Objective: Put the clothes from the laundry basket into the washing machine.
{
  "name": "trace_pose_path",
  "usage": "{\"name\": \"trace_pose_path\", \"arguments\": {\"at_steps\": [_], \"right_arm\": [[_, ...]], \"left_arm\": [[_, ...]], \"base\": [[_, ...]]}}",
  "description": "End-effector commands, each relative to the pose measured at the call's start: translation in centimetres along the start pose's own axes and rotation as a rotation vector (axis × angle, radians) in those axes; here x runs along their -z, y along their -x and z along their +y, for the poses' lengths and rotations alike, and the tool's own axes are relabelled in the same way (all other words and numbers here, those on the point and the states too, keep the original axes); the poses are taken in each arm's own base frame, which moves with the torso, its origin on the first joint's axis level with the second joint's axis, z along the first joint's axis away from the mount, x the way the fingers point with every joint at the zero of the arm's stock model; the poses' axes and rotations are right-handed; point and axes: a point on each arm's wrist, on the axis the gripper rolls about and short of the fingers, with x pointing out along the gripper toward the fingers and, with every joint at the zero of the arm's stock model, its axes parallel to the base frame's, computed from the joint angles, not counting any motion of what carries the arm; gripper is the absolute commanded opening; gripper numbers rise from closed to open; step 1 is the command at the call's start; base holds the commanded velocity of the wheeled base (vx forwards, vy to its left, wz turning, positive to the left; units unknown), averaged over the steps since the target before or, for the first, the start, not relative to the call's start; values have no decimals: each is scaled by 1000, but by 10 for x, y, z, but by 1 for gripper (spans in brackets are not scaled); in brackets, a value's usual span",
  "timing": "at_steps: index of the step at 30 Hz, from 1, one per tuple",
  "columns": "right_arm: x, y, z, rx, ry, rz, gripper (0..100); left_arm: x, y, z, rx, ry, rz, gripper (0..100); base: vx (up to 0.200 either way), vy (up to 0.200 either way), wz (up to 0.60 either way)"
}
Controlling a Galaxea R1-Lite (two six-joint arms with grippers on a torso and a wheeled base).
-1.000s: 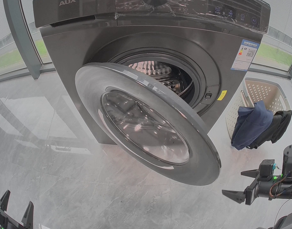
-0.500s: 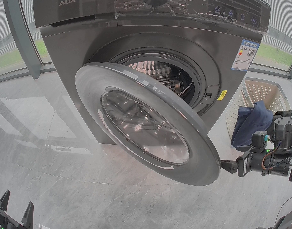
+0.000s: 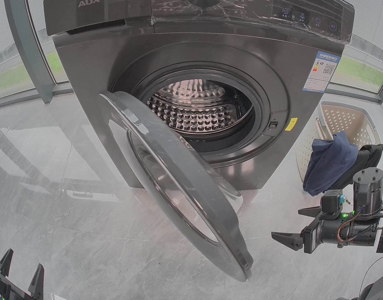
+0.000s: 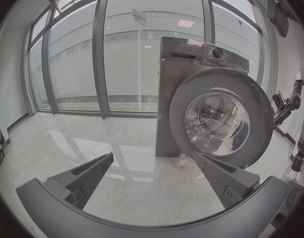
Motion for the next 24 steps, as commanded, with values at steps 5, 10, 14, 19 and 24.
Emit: {"name": "trace_pose_path", "arguments": {"at_steps": [5, 10, 14, 19, 24], "right_arm": [[-11, -32, 9, -33, -15, 38, 100], [-11, -45, 20, -53, 8, 66, 100], [-16, -52, 38, -104, 23, 59, 100], [-17, -47, 51, -148, 9, 51, 100], [-20, -47, 43, -116, -14, 40, 100]], "left_arm": [[4, 0, 0, -2, 3, 1, 100], [5, 0, 0, -2, 3, 3, 100], [5, 0, 0, 0, 4, 3, 100], [5, 0, 0, 0, 4, 3, 100], [5, 0, 0, 0, 1, 3, 100]], "base": [[0, 0, 0], [0, 0, 0], [0, 0, 0], [0, 0, 0], [0, 0, 0]]}}
